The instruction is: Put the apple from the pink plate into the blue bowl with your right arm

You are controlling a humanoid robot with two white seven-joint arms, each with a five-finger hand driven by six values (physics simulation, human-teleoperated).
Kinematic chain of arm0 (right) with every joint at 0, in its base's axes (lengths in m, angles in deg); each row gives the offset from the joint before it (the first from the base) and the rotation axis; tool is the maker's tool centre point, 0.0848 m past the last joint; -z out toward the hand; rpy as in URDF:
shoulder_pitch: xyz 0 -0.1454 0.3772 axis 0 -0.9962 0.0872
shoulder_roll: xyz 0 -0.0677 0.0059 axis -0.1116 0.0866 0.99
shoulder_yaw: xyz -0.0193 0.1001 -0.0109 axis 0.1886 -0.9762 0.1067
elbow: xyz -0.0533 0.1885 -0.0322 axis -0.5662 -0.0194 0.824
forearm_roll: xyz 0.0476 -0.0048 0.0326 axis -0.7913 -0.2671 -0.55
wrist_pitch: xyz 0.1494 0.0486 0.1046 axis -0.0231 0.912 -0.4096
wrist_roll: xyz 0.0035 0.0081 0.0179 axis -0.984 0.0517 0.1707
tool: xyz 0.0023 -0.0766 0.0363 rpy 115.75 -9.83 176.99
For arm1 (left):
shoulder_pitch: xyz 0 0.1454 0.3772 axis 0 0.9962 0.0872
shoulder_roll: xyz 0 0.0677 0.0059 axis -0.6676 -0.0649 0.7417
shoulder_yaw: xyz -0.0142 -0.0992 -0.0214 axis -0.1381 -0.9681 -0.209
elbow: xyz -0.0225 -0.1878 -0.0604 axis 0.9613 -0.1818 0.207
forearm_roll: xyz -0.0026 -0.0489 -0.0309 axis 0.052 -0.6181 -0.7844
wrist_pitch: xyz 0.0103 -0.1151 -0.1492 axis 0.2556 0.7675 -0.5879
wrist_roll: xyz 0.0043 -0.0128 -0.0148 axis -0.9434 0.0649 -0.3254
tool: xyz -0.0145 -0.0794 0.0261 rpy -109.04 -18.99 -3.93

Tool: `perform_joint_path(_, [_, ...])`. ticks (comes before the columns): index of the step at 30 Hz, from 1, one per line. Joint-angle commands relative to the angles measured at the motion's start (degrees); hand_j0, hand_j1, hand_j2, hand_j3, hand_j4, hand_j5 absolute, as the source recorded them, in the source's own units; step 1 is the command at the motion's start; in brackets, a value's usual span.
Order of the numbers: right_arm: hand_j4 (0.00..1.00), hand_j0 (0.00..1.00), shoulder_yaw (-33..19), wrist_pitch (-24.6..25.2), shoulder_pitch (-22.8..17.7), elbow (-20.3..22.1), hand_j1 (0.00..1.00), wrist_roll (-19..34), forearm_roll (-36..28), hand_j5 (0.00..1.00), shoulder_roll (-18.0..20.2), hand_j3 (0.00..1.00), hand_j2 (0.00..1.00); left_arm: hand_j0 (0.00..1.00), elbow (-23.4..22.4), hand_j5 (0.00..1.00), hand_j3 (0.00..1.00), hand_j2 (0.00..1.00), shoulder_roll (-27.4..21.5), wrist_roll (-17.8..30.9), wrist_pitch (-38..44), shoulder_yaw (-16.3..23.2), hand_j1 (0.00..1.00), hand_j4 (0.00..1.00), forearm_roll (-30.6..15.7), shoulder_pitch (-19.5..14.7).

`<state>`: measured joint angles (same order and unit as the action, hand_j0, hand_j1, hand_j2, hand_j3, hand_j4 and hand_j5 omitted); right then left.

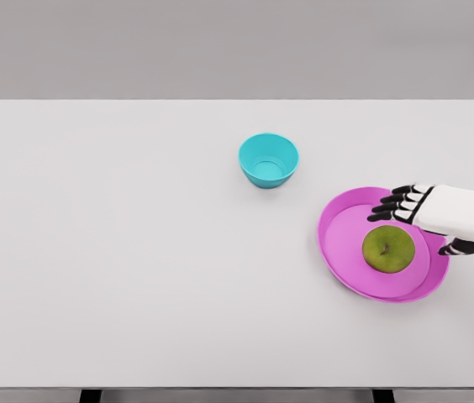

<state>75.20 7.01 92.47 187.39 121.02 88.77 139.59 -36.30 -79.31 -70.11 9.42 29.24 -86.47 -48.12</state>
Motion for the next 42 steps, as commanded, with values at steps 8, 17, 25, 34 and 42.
perform_joint_path(8, [1.0, 1.0, 7.2, 0.1, 3.3, 0.0, 1.0, 0.2, -0.3, 1.0, -0.7, 1.0, 1.0, 1.0, 0.0, 1.0, 1.0, 1.0, 0.0, 0.0, 0.0, 0.0, 1.0, 1.0, 0.0, 0.0])
perform_joint_path(17, [1.0, 1.0, 8.2, 0.1, 3.3, -0.2, 1.0, 0.3, -0.1, 1.0, -0.9, 1.0, 1.0, 1.0, 0.0, 1.0, 1.0, 1.0, 0.0, -0.1, 0.1, 0.0, 1.0, 1.0, 0.0, 0.0])
perform_joint_path(25, [1.0, 1.0, 9.0, 0.1, 4.0, -1.9, 1.0, 0.3, 0.1, 1.0, -1.3, 1.0, 1.0, 1.0, 0.0, 1.0, 1.0, 1.0, 0.0, 0.0, 0.1, 0.0, 1.0, 1.0, 0.0, 0.0])
perform_joint_path(34, [1.0, 1.0, 11.5, 0.1, 6.2, -4.6, 1.0, 0.3, 0.6, 1.0, -2.4, 1.0, 1.0, 1.0, 0.0, 1.0, 1.0, 1.0, 0.0, -0.1, 0.0, 0.0, 1.0, 1.0, 0.0, 0.0])
perform_joint_path(42, [1.0, 1.0, 12.9, 0.1, 7.9, -5.0, 1.0, 0.3, 0.6, 1.0, -2.8, 1.0, 1.0, 1.0, 0.0, 1.0, 1.0, 1.0, 0.0, -0.1, 0.1, 0.0, 1.0, 1.0, 0.0, 0.0])
